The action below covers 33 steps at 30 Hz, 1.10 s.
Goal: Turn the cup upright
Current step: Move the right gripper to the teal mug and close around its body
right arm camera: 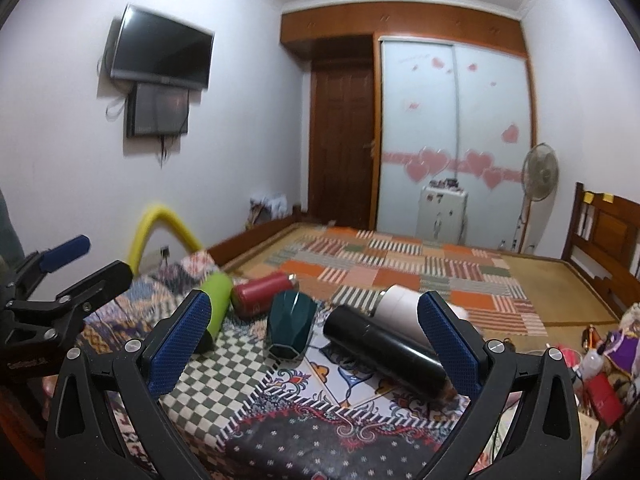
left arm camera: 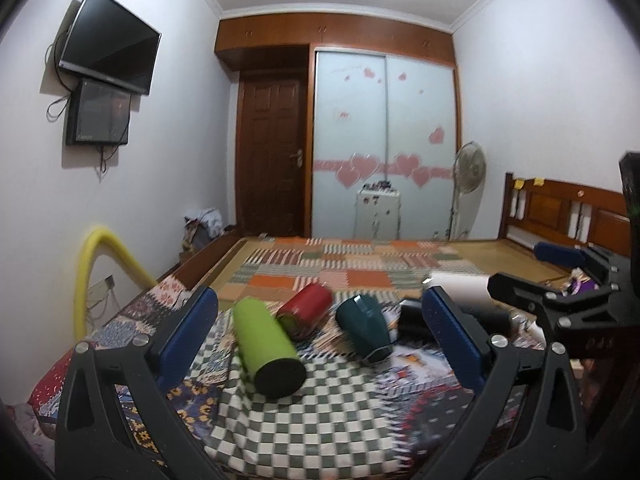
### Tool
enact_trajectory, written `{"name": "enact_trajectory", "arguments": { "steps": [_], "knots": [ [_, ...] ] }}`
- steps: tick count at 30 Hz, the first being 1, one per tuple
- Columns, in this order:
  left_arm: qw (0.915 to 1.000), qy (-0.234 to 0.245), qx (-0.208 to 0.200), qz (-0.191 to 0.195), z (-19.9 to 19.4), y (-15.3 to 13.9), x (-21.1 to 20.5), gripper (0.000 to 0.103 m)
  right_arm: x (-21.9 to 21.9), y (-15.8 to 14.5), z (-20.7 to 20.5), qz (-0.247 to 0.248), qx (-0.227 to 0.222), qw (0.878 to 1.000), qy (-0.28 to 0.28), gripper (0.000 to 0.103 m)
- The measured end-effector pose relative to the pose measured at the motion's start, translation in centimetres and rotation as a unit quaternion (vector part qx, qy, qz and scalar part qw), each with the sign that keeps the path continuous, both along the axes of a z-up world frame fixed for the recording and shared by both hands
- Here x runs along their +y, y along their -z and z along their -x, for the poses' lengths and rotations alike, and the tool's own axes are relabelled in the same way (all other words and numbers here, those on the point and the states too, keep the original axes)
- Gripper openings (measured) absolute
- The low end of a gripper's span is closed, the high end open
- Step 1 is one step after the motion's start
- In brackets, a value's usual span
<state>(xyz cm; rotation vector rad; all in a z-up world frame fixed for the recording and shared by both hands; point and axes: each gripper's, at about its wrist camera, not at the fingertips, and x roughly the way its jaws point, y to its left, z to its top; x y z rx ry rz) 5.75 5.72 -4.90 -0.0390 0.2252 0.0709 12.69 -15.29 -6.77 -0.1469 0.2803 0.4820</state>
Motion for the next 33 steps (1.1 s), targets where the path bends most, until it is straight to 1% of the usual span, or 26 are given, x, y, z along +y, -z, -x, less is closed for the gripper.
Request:
{"name": "enact_trajectory", "arguments": {
  "steps": [5, 7, 12, 14, 17, 22, 29, 33],
  "knots": [
    [0.9993, -0.006, 0.035, 0.011, -2.8, 2.4, 2.5, 0.103, 2.7, 1.7, -4.0, 0.036, 0.047, 0.998, -0.025, 0.103],
    [0.9987, -0.007, 0.047, 0.02, -3.7, 3.3, 3.5, 0.103, 4.0, 2.5, -5.7, 0.052, 0.075, 0.995, -0.037, 0.103],
    [0.9971, -0.006, 0.066, 0.038, -5.3, 5.1, 5.5, 0.103, 5.9, 4.0, -9.0, 0.08, 0.127, 0.987, -0.055, 0.101],
    [0.9969, -0.005, 0.068, 0.039, -5.4, 5.5, 5.8, 0.103, 6.6, 4.6, -10.2, 0.094, 0.146, 0.983, -0.059, 0.095],
    [0.9968, -0.006, 0.07, 0.039, -5.6, 6.0, 6.0, 0.103, 7.4, 5.7, -12.0, 0.107, 0.186, 0.975, -0.065, 0.093],
    [0.9967, -0.006, 0.07, 0.041, -5.7, 6.5, 6.4, 0.103, 8.6, 6.5, -14.0, 0.129, 0.222, 0.964, -0.069, 0.087],
    [0.9969, -0.002, 0.067, 0.042, -5.3, 6.7, 6.4, 0.103, 9.9, 7.5, -16.2, 0.143, 0.27, 0.95, -0.069, 0.088],
    [0.9971, -0.001, 0.066, 0.038, -5.4, 6.9, 6.3, 0.103, 10.6, 7.9, -17.0, 0.16, 0.274, 0.946, -0.061, 0.089]
  ]
}}
